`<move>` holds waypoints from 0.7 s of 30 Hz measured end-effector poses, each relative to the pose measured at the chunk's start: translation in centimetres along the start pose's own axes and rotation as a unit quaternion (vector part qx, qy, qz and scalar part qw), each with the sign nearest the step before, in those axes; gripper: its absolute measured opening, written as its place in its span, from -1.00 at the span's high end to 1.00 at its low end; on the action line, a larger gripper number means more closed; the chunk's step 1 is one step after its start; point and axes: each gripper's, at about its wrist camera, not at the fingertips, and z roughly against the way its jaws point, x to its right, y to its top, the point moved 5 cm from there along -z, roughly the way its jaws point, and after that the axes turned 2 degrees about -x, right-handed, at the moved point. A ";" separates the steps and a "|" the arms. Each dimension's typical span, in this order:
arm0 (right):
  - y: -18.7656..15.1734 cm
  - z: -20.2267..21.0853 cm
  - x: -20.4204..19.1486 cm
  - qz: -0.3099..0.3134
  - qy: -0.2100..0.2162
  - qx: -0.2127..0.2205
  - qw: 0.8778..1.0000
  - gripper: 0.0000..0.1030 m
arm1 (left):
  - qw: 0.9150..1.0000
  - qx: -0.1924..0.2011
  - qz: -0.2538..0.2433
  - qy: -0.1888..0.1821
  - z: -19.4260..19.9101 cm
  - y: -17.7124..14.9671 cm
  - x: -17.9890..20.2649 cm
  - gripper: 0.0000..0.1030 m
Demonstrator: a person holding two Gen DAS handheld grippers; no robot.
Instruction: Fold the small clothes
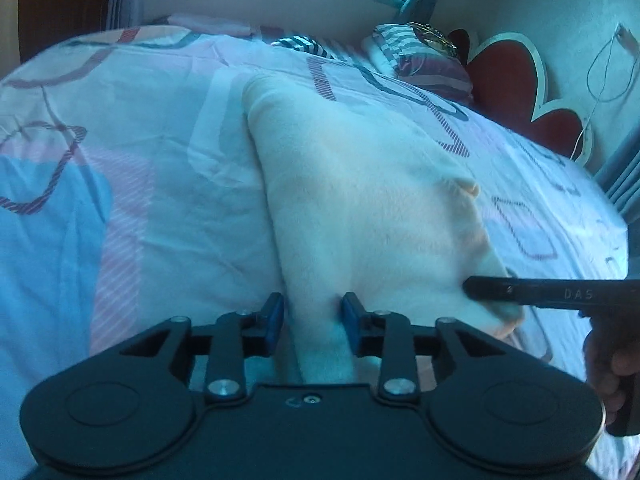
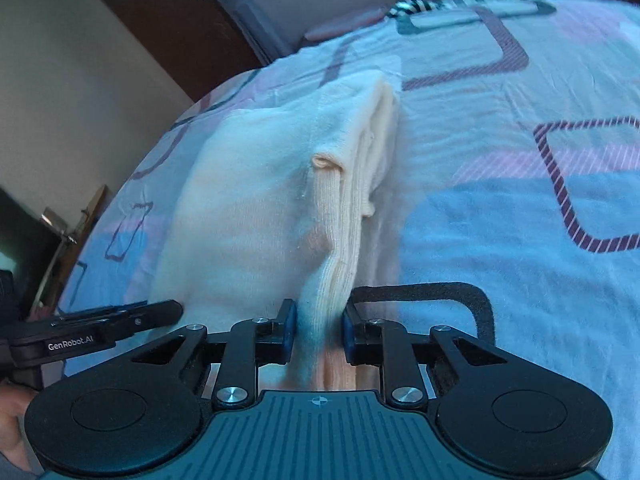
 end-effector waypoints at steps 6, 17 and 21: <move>-2.1 1.4 -0.8 0.049 -0.041 0.007 0.998 0.28 | 0.999 0.020 0.011 0.032 1.9 -2.1 0.5 0.19; -2.4 5.9 -1.7 0.056 -0.071 0.049 0.995 -0.99 | 0.987 0.084 0.033 0.131 6.1 -2.9 3.0 -0.97; -4.2 8.6 -1.8 0.049 -0.064 0.045 0.996 -1.00 | 0.985 0.089 0.012 0.145 8.2 -4.4 5.2 -0.98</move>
